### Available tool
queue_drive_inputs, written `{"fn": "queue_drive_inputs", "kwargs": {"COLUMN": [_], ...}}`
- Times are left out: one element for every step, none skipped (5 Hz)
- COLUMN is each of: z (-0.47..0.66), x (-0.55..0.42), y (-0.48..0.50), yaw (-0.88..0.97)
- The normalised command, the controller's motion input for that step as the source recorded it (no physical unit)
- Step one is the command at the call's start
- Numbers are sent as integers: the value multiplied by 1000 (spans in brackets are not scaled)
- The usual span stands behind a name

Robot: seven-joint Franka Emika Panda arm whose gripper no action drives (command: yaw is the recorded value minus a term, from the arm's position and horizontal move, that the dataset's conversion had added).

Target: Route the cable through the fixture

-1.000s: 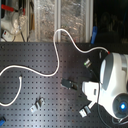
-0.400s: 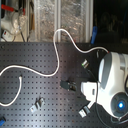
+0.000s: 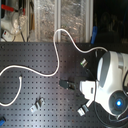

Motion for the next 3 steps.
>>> {"fn": "queue_drive_inputs", "kwargs": {"z": [318,256,150], "x": [121,92,44], "y": [149,353,226], "yaw": [-14,0,0]}}
